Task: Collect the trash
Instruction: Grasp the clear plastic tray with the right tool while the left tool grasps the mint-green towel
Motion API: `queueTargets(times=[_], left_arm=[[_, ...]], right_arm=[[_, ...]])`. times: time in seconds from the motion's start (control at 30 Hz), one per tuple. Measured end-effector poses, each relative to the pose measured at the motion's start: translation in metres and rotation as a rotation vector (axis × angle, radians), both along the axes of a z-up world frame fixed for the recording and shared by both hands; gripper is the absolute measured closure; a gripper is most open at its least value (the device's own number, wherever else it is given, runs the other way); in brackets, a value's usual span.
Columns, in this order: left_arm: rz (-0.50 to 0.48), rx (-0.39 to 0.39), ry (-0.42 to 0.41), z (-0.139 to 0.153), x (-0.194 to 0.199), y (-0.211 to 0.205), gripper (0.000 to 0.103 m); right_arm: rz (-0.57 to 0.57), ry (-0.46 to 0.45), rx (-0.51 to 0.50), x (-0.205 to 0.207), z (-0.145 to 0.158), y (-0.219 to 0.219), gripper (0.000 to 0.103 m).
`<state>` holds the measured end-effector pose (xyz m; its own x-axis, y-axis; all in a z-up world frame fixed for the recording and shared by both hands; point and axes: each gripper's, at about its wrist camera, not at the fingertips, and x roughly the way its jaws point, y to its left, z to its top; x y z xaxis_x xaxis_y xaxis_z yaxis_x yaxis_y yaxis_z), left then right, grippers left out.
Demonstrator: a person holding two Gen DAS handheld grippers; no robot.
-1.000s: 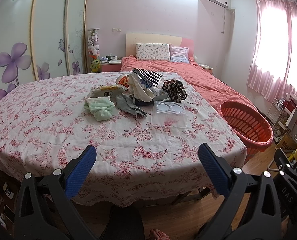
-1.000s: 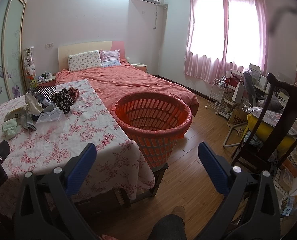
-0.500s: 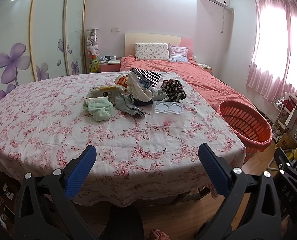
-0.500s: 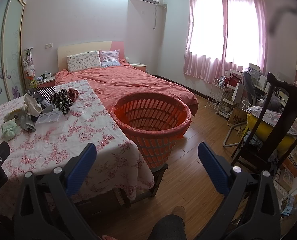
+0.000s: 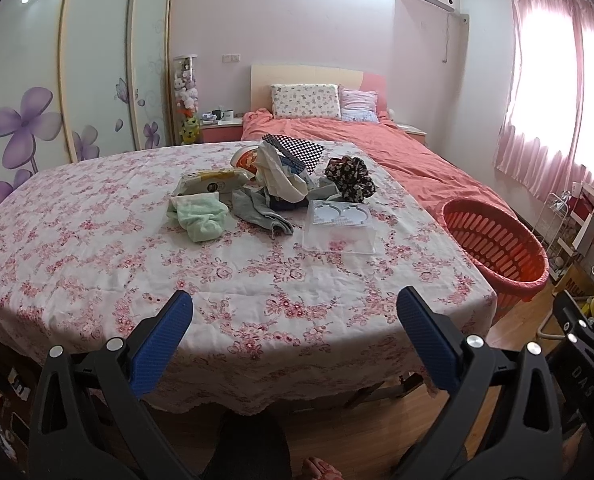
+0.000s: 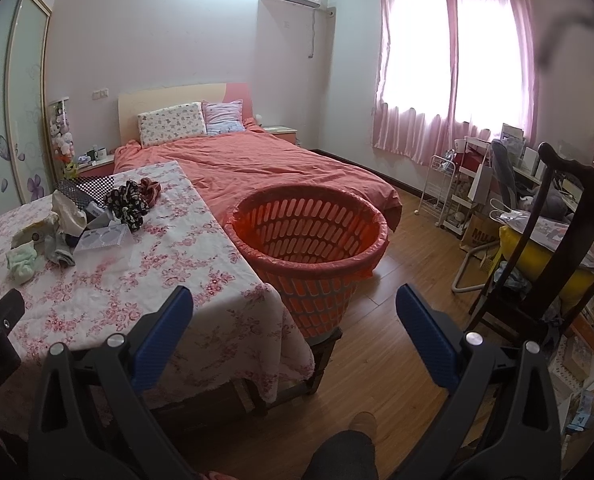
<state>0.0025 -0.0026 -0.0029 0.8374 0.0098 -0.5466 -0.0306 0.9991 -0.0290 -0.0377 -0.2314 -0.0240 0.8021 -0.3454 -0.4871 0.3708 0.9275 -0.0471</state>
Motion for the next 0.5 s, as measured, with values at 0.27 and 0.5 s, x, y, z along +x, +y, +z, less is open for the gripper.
queueTargets(times=[0.27,0.5], left_arm=[[0.068,-0.021,-0.004,-0.002,0.012,0.030,0.002],[0.114,-0.084,0.025,-0.008,0.036,0.071,0.002]], right_arm=[[0.043,-0.009,0.027,0.019,0.006,0.010,0.004],[0.149,0.000,0.079,0.052,0.007,0.032,0.004]])
